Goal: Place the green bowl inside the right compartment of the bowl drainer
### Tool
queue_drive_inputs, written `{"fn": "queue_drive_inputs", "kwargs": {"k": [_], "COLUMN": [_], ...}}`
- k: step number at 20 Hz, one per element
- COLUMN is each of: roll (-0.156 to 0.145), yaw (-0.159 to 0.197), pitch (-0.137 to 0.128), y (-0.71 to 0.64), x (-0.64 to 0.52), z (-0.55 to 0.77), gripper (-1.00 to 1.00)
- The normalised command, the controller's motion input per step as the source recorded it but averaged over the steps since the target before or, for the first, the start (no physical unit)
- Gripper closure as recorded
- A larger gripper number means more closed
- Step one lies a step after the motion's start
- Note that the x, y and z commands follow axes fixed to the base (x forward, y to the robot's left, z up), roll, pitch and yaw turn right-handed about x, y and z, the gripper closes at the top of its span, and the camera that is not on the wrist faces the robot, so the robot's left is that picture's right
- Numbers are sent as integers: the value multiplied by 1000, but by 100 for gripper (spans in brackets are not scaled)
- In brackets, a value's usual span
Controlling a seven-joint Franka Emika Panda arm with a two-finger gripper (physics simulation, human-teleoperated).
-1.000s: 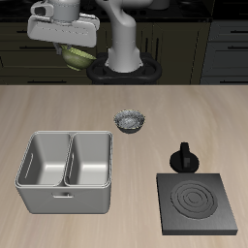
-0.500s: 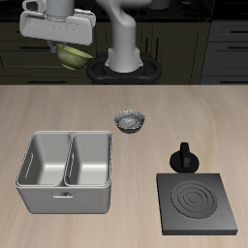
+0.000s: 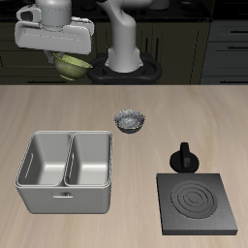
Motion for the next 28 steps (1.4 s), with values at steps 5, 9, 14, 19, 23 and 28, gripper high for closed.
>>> {"fn": "queue_drive_inputs", "kwargs": {"k": [5, 9, 14, 19, 23, 28], "roll": [-14, 35, 55, 44, 28, 40], "yaw": [-9, -10, 33, 10, -20, 2], "pitch": [25, 0, -14, 13, 37, 19], "y": [-228, -87, -15, 26, 51, 80], "x": [456, 318, 337, 272, 268, 255], "z": [-112, 26, 73, -42, -137, -113], "gripper": [100, 100, 100, 100, 100, 100]}}
